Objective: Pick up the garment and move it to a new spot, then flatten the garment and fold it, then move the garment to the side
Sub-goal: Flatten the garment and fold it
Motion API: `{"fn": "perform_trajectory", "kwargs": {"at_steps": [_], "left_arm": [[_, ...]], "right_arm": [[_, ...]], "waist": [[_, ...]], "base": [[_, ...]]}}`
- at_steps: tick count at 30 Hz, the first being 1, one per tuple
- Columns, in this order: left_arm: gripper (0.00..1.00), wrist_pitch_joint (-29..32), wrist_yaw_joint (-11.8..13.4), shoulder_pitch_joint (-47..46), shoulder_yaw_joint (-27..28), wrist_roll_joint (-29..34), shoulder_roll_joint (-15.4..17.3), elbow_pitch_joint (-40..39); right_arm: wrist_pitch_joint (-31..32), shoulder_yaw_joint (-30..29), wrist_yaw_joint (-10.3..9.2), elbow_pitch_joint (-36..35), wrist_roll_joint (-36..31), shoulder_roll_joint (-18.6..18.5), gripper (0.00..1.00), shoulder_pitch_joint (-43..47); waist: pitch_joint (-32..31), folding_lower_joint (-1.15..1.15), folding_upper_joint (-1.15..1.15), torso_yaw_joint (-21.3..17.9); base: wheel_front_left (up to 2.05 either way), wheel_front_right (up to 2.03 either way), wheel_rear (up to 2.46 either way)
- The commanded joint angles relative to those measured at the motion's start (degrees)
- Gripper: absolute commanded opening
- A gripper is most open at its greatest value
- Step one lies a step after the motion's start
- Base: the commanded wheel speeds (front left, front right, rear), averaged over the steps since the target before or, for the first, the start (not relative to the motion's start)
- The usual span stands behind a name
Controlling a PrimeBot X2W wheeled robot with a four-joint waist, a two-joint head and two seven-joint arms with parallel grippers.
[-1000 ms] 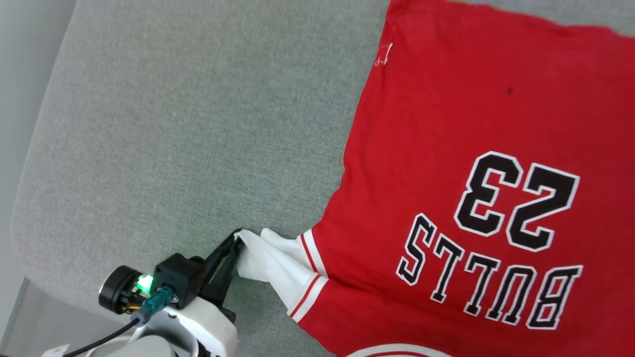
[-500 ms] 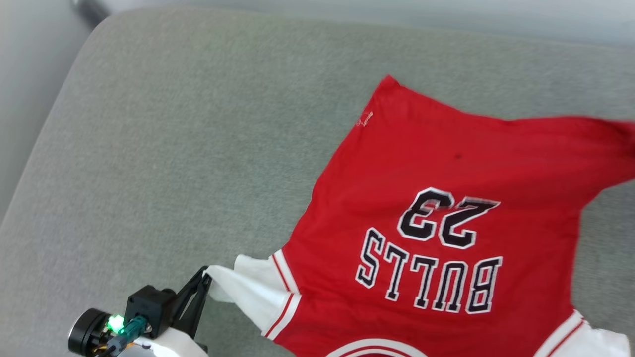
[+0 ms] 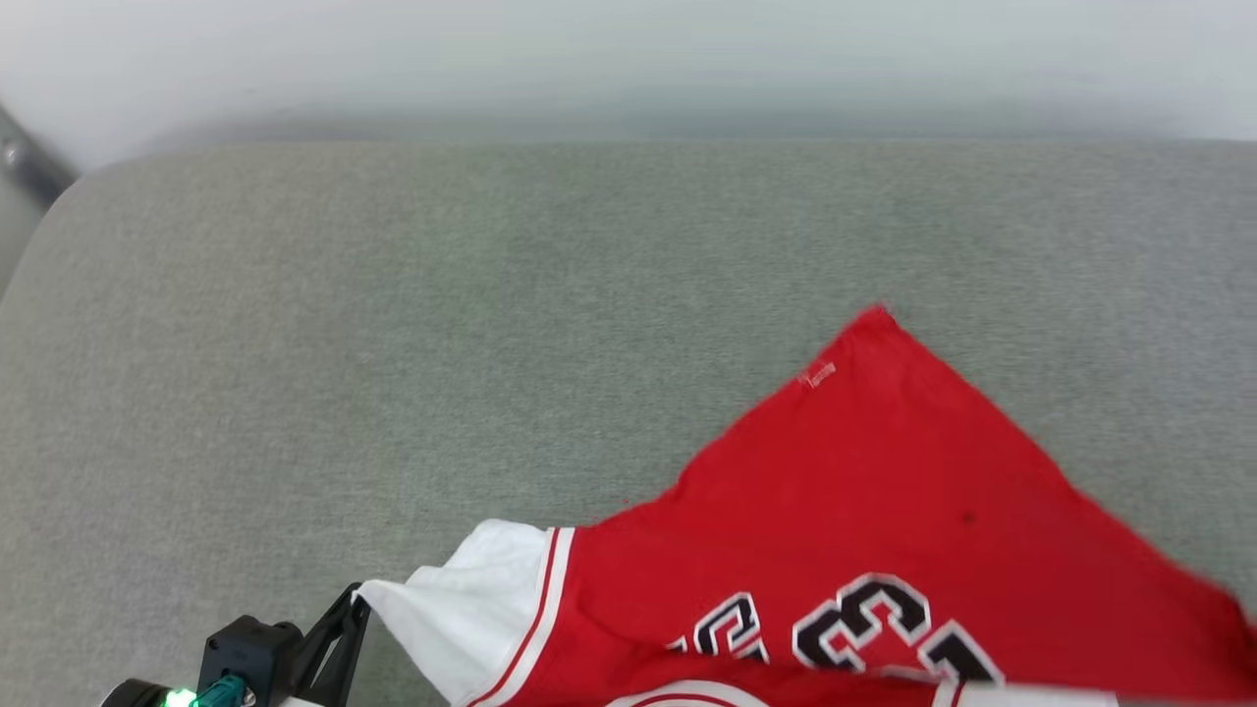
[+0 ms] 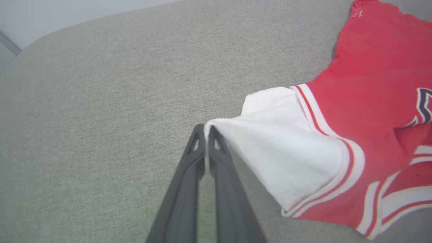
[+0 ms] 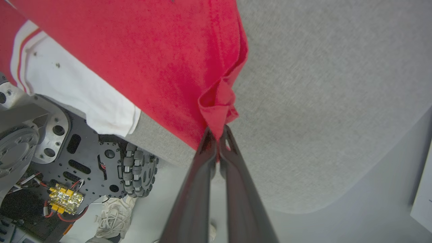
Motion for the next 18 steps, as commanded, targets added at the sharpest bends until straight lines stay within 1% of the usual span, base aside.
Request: {"fn": "perform_trajectory", "kwargs": {"at_steps": [1,4,5,6,7,8,9,14,18], "left_arm": [[0.00,-0.3,0.2,0.6,0.3,0.1,0.3,-0.2],[0.00,-0.4,0.3,2.1,0.8,0.2,0.2,-0.2],[0.00,-0.4,0.3,3.0,1.3,0.2,0.2,-0.2],[0.00,-0.4,0.3,3.2,1.4,0.2,0.2,-0.2],[0.00,-0.4,0.1,3.9,1.9,0.3,0.2,-0.2],[0.00,-0.4,0.0,4.0,2.0,0.4,0.2,-0.2],[0.00,-0.4,0.0,4.0,2.0,0.4,0.2,-0.2],[0.00,-0.5,-0.2,4.0,1.7,0.9,-0.2,-0.2],[0.00,-0.5,-0.4,3.5,1.5,1.5,-0.7,-0.5]], "right_arm": [[-0.7,0.5,-0.04,0.3,0.8,-0.2,0.00,2.1],[-5.0,2.1,-0.04,1.6,3.1,0.1,0.00,11.1],[-7.8,1.8,-0.04,3.1,4.1,1.8,0.00,15.2],[-8.7,1.3,-0.04,3.6,4.1,2.4,0.00,16.0],[-10.8,-0.2,-0.04,4.9,3.2,4.4,0.00,17.5],[-11.2,-1.0,-0.04,5.0,3.1,4.9,0.47,17.6],[-11.6,-1.8,-0.04,5.0,2.6,5.2,1.00,17.5],[-13.4,-8.3,-0.04,3.6,0.8,4.9,1.00,13.7],[-12.8,-14.0,-0.04,0.9,-0.8,4.9,1.00,9.2]], "waist": [[-0.8,0.00,0.00,-1.0],[-1.3,0.00,0.00,-2.2],[-1.4,0.00,0.00,-2.9],[-1.5,0.00,0.00,-3.1],[-1.8,0.00,0.00,-3.4],[-1.9,0.00,0.00,-3.5],[-2.0,0.00,0.00,-3.6],[-2.6,0.00,0.00,-3.2],[-1.7,0.00,0.00,-2.3]], "base": [[0.00,0.00,0.00],[0.00,0.00,0.00],[0.00,0.00,0.00],[0.00,0.00,0.00],[0.00,0.00,0.00],[0.00,0.00,0.00],[0.00,0.00,0.00],[0.00,0.00,0.00],[0.00,0.00,0.00]]}}
